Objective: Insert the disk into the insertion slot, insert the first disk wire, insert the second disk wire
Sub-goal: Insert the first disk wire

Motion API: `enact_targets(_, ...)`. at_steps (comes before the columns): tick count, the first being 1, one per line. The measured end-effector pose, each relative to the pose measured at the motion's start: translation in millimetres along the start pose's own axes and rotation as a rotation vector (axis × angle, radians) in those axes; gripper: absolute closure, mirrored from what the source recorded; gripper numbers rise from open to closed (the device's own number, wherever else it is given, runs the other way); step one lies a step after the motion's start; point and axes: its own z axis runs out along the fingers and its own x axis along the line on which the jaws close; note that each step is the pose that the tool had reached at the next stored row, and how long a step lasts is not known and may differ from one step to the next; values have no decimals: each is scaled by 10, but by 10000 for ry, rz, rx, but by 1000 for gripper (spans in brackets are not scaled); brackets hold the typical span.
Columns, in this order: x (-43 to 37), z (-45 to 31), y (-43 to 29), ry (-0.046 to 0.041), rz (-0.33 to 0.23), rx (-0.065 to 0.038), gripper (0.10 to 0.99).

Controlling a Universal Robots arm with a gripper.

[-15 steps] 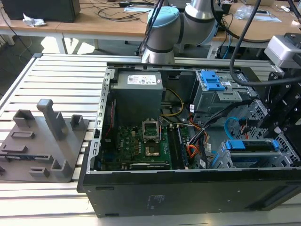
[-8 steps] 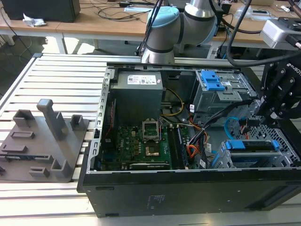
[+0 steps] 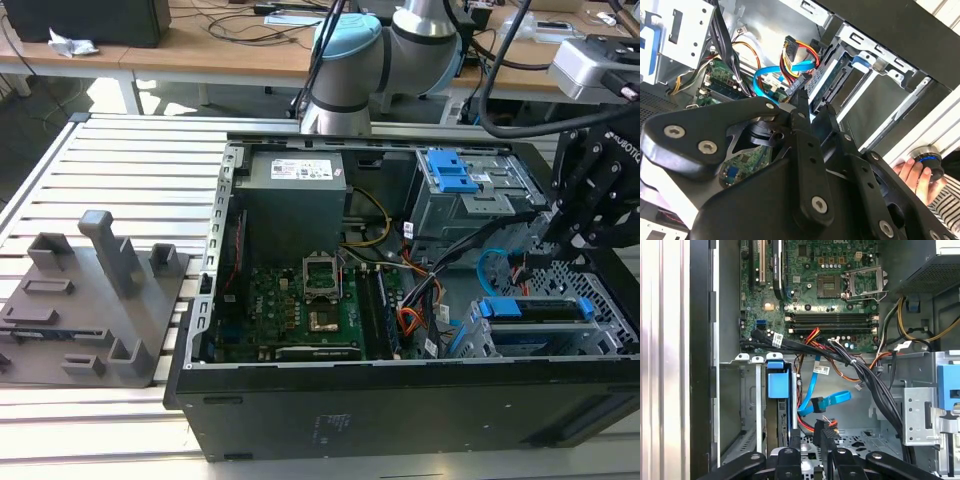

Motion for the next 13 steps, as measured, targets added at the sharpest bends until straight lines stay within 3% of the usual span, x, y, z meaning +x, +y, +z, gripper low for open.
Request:
enact_targets(4, -5, 38, -1, 2, 0, -1, 784)
enact_targets(13, -140, 223, -7, 73, 3, 1, 784)
